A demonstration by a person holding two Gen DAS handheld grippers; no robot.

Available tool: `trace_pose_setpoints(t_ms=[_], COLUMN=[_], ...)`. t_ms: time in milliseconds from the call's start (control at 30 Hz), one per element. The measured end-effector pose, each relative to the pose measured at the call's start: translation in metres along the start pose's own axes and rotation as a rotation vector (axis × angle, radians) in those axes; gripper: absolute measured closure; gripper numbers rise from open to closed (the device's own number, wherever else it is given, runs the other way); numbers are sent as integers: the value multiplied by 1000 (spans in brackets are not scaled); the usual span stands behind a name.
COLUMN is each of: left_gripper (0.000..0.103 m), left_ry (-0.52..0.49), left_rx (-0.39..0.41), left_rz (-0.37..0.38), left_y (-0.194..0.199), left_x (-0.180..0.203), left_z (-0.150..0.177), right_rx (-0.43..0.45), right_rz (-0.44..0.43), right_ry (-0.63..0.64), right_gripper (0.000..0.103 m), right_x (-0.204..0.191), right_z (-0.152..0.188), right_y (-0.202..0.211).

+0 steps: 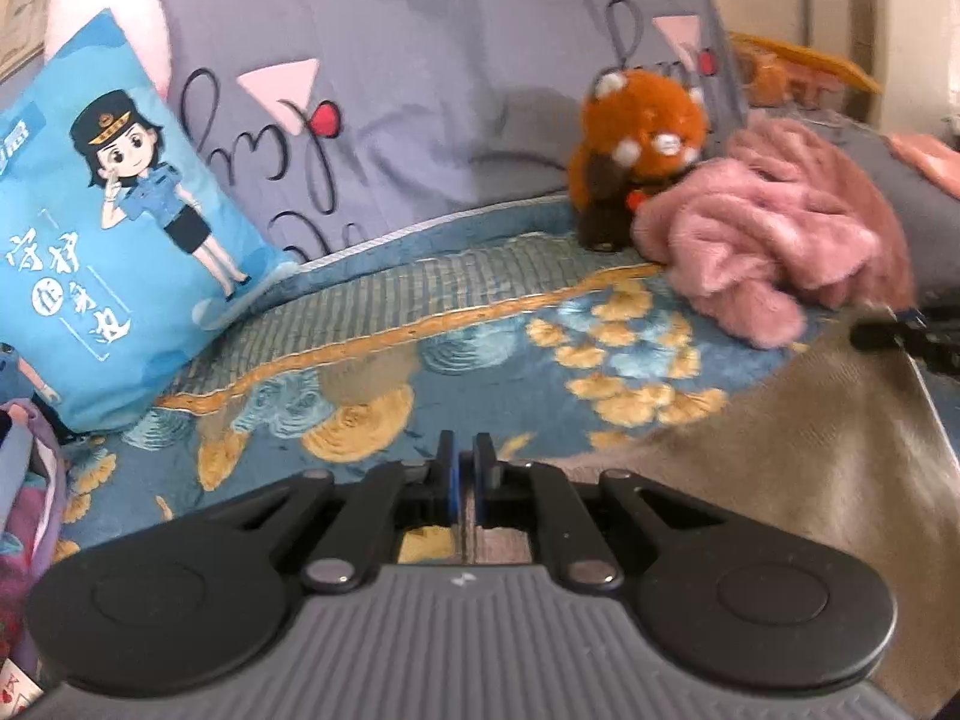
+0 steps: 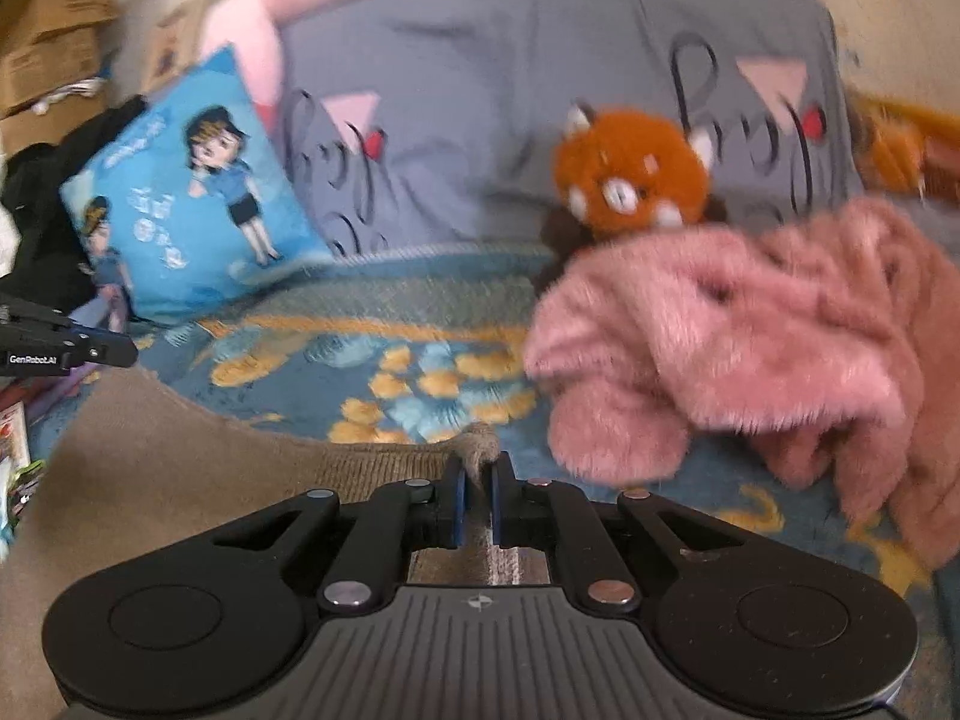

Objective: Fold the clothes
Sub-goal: 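Lift the ribbed edge with the right gripper while the left grasps and releases the sweater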

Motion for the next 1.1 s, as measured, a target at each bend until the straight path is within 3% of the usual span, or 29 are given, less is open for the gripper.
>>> trace_pose_setpoints(t_ms=[100,200,267,333,400,533,733,800,833,867,1000,1100], left_gripper=[98,95,88,58,51,37,30,27,25,25,24,24], left_ry=[15,58,132,224,264,196,129,116,111,107,108,120], left_rx=[-49,-85,-87,-68,-51,-43,-60,-68,-72,-76,-84,-85], left_rz=[-20,-84,-115,-108,-63,-18,-9,-1,0,1,8,10], left_y=[-23,-42,-45,-39,-32,-22,-13,-13,-14,-15,-16,-15], left_x=[-2,-11,-24,-40,-52,-49,-30,-24,-22,-20,-17,-21], left_z=[0,10,17,22,25,30,37,38,39,41,44,46], right_rx=[-70,-62,-58,-23,-9,-49,-118,-111,-101,-82,6,137], right_rz=[21,51,71,53,-11,-126,-165,-206,-215,-203,-143,-35], right_ry=[-40,-82,-110,-124,-130,-127,-138,-147,-140,-110,24,244], right_gripper=[92,75,56,49,46,46,38,49,74,86,88,88], right_x=[8,18,25,31,35,35,28,25,22,19,4,-24], right_z=[12,19,24,25,28,36,43,42,41,41,37,38], right_y=[-21,-20,-20,-13,-9,-20,-54,-54,-52,-47,-25,10])
Point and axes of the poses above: each gripper's, at about its wrist camera, not at the fingertips, and y roughly against the way its jaws point, x to its right, z to its underside, the point moved 9 cm from there along -y, roughly the way its jaws point, and after that the axes turned 10 degrees about -x, right-handed, at the moved point
